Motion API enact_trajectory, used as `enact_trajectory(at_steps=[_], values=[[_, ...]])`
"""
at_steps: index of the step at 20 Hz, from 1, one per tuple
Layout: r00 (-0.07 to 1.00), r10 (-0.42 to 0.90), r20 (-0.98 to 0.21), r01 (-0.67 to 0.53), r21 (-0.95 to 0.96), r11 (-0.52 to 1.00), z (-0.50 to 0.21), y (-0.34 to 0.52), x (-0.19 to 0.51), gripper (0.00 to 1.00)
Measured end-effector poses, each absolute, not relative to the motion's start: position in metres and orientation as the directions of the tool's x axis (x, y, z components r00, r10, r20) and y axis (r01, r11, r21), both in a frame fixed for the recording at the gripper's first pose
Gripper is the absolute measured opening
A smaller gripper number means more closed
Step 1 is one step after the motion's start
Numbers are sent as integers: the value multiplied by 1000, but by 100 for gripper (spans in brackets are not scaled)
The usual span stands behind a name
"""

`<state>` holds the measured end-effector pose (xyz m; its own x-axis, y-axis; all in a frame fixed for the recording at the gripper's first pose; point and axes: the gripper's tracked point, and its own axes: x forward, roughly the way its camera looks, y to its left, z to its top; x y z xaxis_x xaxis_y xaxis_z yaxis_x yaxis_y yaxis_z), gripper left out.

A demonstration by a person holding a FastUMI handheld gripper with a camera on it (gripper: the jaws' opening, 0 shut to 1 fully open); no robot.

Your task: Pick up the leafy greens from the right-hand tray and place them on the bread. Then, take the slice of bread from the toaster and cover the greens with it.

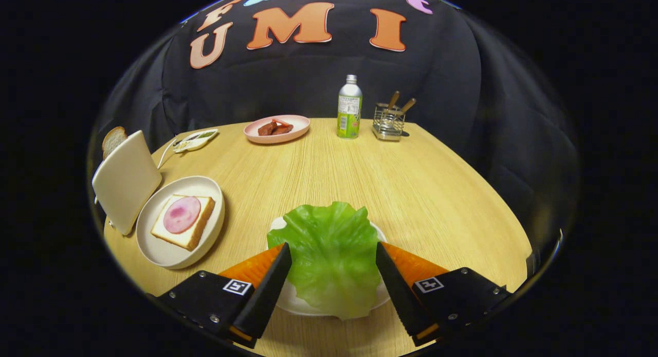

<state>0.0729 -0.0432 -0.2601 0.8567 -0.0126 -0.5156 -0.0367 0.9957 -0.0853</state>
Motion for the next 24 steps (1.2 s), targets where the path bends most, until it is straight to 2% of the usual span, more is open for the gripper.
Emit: enact_trajectory(at_steps=[1, 3, 5, 6, 11, 15, 19, 20, 21, 24], values=[[853, -9, -522, -36, -77, 996, -262, -43, 73, 99], [844, 1, -536, -46, -70, 997, -270, -43, 74, 94], [838, 1, -546, -52, -77, 996, -274, -43, 74, 87], [834, 4, -551, -54, -74, 996, -274, -43, 74, 80], [823, 16, -568, -69, -72, 995, -277, -40, 73, 68], [819, 20, -574, -80, -79, 994, -277, -36, 72, 53], [819, 7, -573, -74, -93, 993, -275, -38, 74, 21], [820, 2, -572, -70, -97, 993, -275, -39, 76, 10], [819, -4, -574, -64, -98, 993, -274, -40, 76, 5], [830, -17, -558, -42, -92, 995, -259, -38, 77, 1]])
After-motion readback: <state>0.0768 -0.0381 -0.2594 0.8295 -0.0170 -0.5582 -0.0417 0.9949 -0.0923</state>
